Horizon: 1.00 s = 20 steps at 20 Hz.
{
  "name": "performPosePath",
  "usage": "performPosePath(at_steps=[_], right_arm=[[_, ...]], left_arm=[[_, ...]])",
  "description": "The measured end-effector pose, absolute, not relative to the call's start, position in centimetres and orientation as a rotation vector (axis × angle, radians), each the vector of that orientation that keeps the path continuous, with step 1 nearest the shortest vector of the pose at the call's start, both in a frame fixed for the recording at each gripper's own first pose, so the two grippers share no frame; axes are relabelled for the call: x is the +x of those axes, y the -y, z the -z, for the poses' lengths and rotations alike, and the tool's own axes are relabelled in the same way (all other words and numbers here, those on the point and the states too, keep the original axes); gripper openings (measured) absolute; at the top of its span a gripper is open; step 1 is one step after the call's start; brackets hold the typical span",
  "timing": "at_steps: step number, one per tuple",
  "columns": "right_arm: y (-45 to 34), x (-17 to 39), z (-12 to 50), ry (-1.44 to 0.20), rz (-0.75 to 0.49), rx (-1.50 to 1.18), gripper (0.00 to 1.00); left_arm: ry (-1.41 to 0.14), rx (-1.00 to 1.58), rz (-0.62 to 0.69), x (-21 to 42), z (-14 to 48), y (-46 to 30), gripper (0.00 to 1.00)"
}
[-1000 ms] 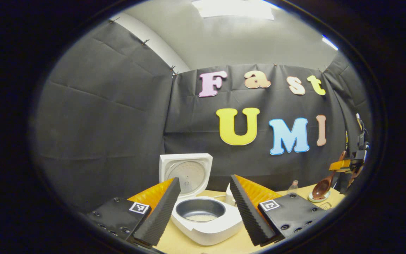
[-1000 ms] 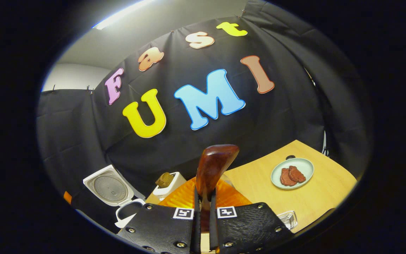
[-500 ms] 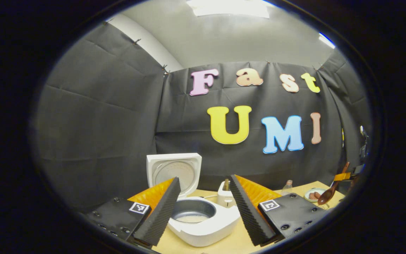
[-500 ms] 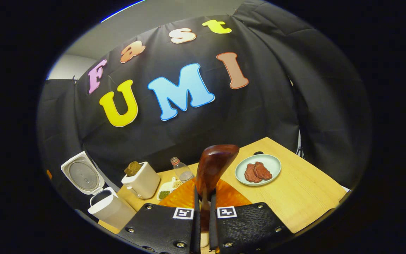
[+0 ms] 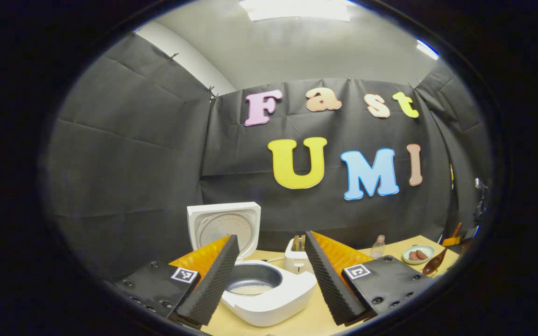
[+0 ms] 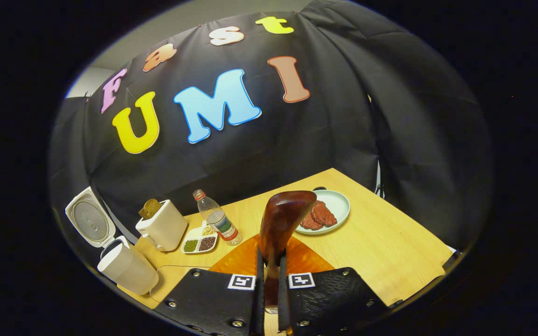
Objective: Close the left gripper, press the button to open the rice cooker; take a wooden spoon from the chopstick holder with the right hand, scoop a spoonful of rice and pour it into the rice cooker, then put the wooden spoon back into the chopstick holder.
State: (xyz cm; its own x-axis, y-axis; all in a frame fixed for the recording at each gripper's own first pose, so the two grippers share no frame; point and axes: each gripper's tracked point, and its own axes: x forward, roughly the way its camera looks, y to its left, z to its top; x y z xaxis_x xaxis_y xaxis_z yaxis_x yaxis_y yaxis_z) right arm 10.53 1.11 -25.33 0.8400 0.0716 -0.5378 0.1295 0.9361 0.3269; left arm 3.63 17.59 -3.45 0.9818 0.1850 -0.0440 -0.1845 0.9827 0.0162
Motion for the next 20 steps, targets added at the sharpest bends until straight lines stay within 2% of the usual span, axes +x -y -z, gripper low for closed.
performPosePath(at_steps=[1, 5, 8, 9, 10, 12, 15, 20], right_arm=[[-1.0, 10.5, 25.9, -0.586, 0.036, 0.377, 0.11], [-1.5, 10.2, 26.5, -0.602, 0.013, 0.481, 0.15], [-0.6, 10.5, 25.7, -0.572, 0.035, 0.463, 0.31], [-0.3, 10.5, 24.8, -0.548, 0.044, 0.45, 0.4], [0.2, 10.6, 24.2, -0.523, 0.053, 0.429, 0.62], [1.6, 10.5, 22.7, -0.481, 0.094, 0.367, 0.99], [2.4, 10.5, 20.2, -0.434, 0.118, 0.302, 0.98], [2.3, 10.0, 15.9, -0.35, 0.123, 0.277, 0.98]], left_arm=[[-0.046, 0.017, -0.187, 3.7, 3.4, -17.7, 0.98], [-0.042, 0.018, -0.186, 4.0, 3.3, -18.0, 0.95], [-0.041, 0.018, -0.182, 4.3, 3.3, -18.2, 0.95], [-0.039, 0.015, -0.18, 4.3, 3.3, -18.1, 0.95], [-0.037, 0.012, -0.178, 4.4, 3.3, -18.2, 0.95], [-0.041, 0.009, -0.18, 4.6, 3.3, -18.5, 0.98], [-0.042, 0.006, -0.182, 5.2, 3.5, -18.8, 0.95], [-0.036, 0.049, -0.213, 7.9, 2.6, -20.9, 0.98]])
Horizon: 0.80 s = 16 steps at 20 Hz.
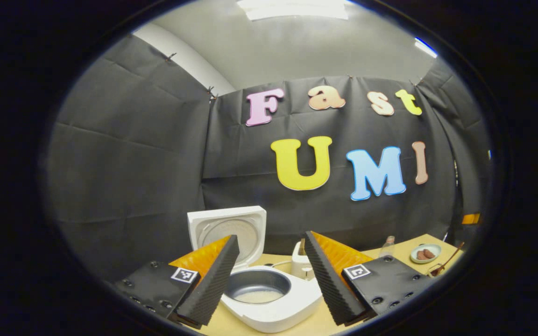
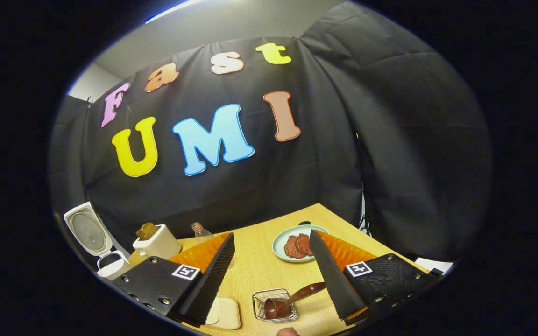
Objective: Close the left gripper, press the button to open the rice cooker; take a wooden spoon from the chopstick holder with the right hand, scoop a spoonful of rice and pour it into the rice cooker, then put the wooden spoon back into the chopstick holder.
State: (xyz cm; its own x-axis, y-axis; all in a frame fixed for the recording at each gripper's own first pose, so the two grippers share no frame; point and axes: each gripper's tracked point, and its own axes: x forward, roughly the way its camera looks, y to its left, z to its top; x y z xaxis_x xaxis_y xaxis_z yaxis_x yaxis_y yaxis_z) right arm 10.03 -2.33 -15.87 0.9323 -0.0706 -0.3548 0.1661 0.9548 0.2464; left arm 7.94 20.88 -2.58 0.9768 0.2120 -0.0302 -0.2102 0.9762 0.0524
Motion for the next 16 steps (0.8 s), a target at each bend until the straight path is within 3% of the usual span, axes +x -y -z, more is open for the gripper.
performPosePath(at_steps=[9, 16], right_arm=[[2.7, 7.5, 12.1, -0.299, 0.115, 0.206, 0.98], [3.9, 5.3, 13.2, -0.326, 0.167, 0.167, 0.98]], left_arm=[[-0.008, 0.118, -0.407, 16.0, -1.3, -29.7, 0.98], [-0.028, 0.103, -0.444, 23.6, -0.4, -34.4, 0.98]])
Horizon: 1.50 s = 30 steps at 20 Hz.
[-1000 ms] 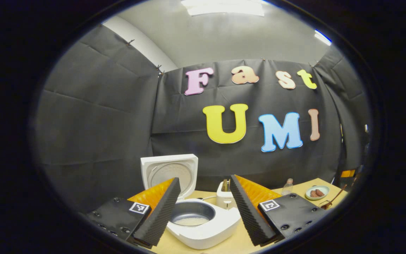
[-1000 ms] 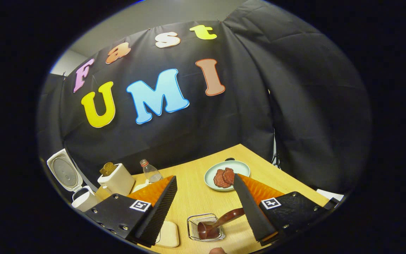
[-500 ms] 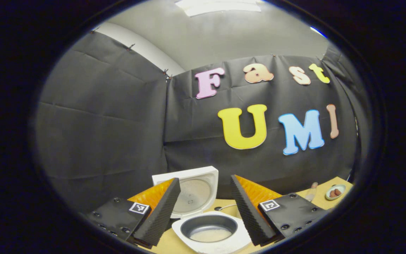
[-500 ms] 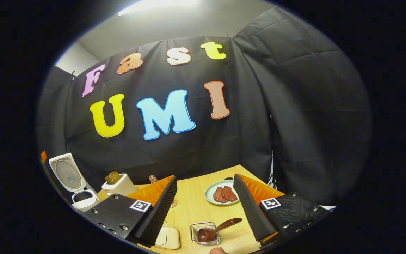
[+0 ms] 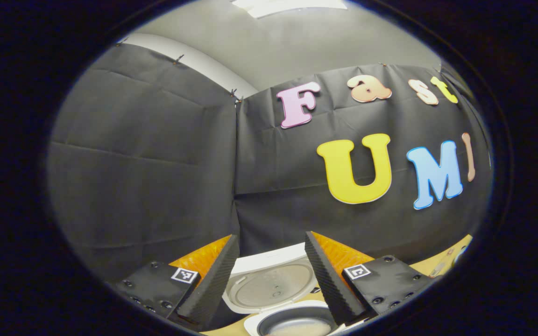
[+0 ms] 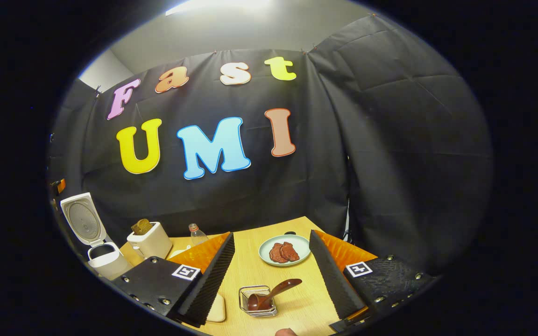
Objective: Close the left gripper, press the button to open the rice cooker; take a wooden spoon from the chopstick holder with the right hand, scoop a spoonful of rice and pour it into the rice cooker, then put the wooden spoon back into the chopstick holder.
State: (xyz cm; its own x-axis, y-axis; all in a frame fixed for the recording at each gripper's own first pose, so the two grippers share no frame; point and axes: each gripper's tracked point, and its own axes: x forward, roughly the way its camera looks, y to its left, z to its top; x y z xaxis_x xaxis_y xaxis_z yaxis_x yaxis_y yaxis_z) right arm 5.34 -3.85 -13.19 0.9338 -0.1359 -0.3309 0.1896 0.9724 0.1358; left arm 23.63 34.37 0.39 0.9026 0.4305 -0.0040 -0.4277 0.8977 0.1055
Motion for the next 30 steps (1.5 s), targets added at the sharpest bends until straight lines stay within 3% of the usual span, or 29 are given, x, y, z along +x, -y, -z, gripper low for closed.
performPosePath(at_steps=[12, 13, 24, 25, 26, 30], right_arm=[[2.0, 4.2, 13.3, -0.348, 0.164, 0.103, 0.98], [1.4, 4.0, 13.1, -0.346, 0.144, 0.102, 0.98], [1.6, 6.5, 12.5, -0.336, 0.054, 0.074, 0.98], [1.6, 6.6, 12.4, -0.336, 0.039, 0.075, 0.93], [1.8, 6.9, 12.3, -0.333, 0.028, 0.071, 0.98], [3.1, 7.2, 12.2, -0.323, -0.008, 0.031, 0.98]], left_arm=[[-0.281, -0.014, -0.476, 34.1, 7.8, -39.6, 0.95], [-0.252, -0.002, -0.475, 34.5, 7.2, -39.7, 0.99], [-0.344, -0.058, -0.462, 31.8, 7.4, -36.4, 1.0], [-0.348, -0.058, -0.461, 31.2, 7.6, -35.8, 1.0], [-0.345, -0.054, -0.46, 30.9, 7.7, -35.2, 1.0], [-0.339, -0.037, -0.467, 28.8, 8.5, -32.1, 1.0]])
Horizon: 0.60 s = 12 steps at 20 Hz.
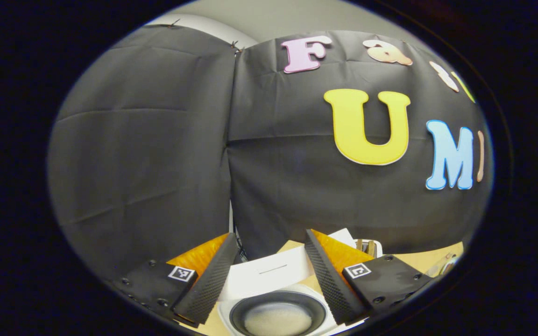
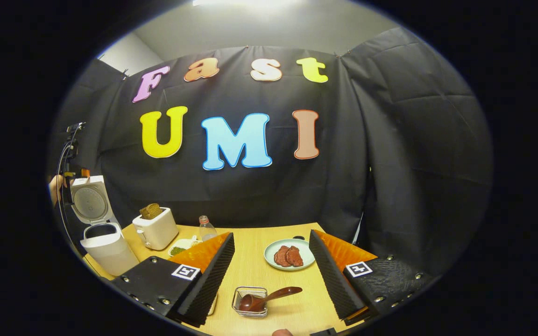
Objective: Close the left gripper, press the button to open the rice cooker; take a wooden spoon from the chopstick holder with the right hand, scoop a spoonful of rice and pour it into the rice cooker, then put the wooden spoon back into the chopstick holder.
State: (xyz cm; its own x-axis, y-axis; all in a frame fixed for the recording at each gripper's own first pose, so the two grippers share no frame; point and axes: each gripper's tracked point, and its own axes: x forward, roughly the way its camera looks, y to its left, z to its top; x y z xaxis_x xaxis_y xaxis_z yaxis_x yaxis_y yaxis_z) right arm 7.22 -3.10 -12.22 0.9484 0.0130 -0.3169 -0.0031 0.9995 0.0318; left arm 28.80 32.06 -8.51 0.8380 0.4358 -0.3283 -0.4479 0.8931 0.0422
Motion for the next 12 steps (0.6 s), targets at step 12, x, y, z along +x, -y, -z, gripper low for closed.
performPosePath(at_steps=[12], right_arm=[[9.2, 7.3, 10.5, -0.274, -0.041, 0.056, 0.98]], left_arm=[[-0.423, -0.013, -0.525, 22.4, 15.0, -23.5, 1.0]])
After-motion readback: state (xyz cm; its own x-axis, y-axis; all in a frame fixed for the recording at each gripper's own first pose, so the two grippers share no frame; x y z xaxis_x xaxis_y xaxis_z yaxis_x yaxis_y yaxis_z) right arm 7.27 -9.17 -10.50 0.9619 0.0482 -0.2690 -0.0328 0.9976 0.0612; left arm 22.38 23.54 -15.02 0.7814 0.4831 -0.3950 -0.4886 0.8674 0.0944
